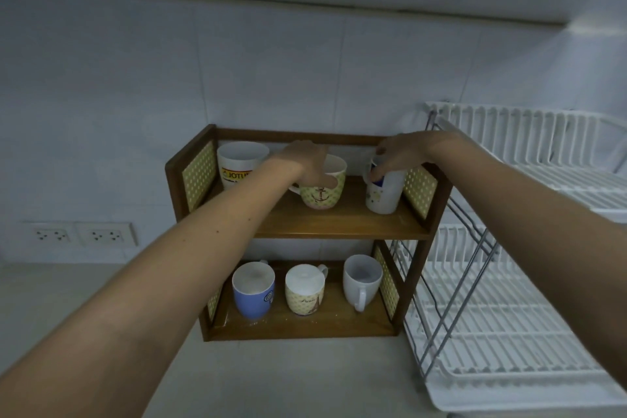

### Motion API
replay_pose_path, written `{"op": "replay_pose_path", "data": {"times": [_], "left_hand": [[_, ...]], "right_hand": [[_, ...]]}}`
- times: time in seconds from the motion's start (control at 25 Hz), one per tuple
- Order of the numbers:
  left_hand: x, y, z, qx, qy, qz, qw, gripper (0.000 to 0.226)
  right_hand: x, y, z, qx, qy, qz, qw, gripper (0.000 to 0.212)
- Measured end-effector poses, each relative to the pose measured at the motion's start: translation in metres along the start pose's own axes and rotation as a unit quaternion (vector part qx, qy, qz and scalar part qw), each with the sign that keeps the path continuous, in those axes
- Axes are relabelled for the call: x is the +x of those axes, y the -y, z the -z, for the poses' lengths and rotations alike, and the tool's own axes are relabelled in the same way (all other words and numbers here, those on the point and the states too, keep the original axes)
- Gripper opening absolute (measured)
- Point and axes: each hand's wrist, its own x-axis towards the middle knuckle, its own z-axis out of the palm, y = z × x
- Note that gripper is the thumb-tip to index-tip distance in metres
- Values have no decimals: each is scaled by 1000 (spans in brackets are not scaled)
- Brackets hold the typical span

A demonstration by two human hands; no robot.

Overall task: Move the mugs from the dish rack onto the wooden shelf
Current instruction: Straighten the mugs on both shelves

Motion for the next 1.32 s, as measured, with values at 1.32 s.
{"op": "replay_pose_path", "data": {"times": [1.32], "left_hand": [[-95, 88, -169, 48, 246, 21, 968, 100]], "right_hand": [[-15, 117, -234, 129, 14, 31, 991, 58]]}}
